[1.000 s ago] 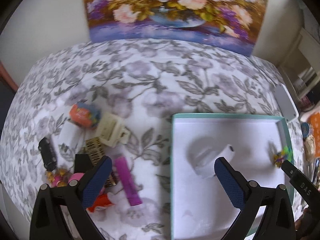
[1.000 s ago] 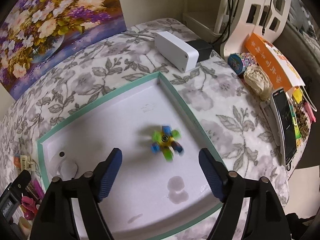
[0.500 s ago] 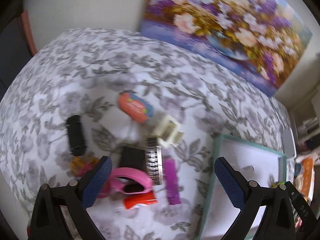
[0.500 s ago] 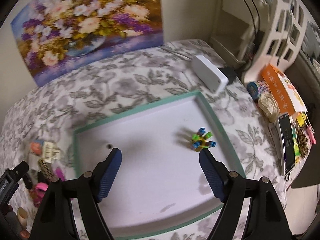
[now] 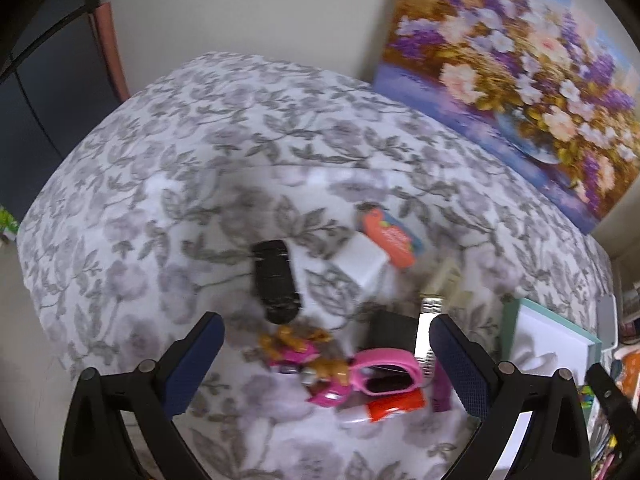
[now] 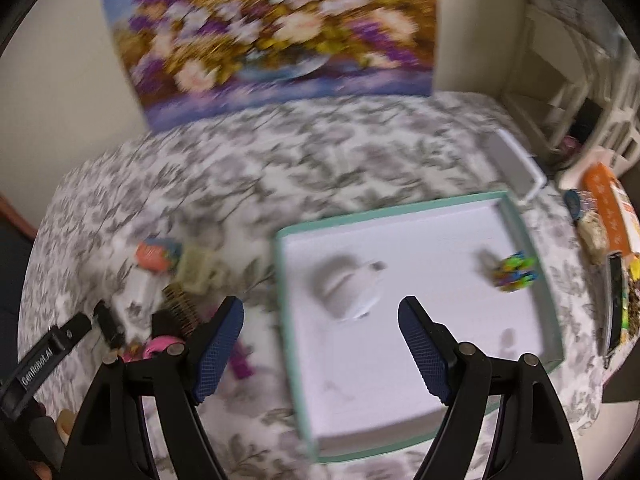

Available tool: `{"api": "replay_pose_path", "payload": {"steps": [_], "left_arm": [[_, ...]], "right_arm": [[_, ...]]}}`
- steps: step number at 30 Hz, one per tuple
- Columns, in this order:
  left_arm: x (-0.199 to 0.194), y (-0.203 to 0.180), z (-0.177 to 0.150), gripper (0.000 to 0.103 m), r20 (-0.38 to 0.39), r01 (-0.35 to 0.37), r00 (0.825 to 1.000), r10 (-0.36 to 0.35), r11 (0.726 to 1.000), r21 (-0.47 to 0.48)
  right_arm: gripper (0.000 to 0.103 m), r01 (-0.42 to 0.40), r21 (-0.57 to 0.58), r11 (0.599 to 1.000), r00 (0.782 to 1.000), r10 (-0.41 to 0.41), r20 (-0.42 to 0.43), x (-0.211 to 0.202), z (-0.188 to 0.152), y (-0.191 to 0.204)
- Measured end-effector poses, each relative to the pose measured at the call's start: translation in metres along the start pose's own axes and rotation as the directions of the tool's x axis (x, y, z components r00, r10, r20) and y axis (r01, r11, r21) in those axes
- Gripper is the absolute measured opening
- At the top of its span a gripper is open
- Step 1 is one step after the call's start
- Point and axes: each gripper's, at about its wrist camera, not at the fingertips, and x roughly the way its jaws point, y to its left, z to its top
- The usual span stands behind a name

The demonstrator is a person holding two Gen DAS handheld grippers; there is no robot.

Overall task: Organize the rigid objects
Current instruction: 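Move both tools back over the pile of items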

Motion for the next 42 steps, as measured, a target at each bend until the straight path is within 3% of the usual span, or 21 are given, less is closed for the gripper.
{"api": "replay_pose_path", "payload": {"steps": [8,18,29,42], "left_arm": [[0.005,0.040,0.006,0.103,-0.032,-0.058,0.998,0.056,0.997,-0.059],[0.026,0.062,0.007,0.103,-0.109,-0.038,0.994,0.027,0.994,-0.102],[0.050,0.071,0.000,0.103,-0.193,-0.026,0.981,0.000,0.991,-0.135],[0.061,0.083,-0.003,0.103,-0.215,-0.043,0.977,0.001,0.981,-0.188]], "right_arm": [[0.081,-0.038,-0.081,0.996,0.998,0.034,-0.057,0.020,-0.015,0.045],[0.081,-0.130,-0.093,0.987,0.977,0.111,-0.185,0.055,-0.036,0.079],[0.081,-0.174,-0.120,0.977,0.964,0.144,-0.224,0.075,-0.049,0.109],[0.081,-0.208,-0.064,0.976,0.958,0.190,-0.215,0.095,-0.053,0.127]]}}
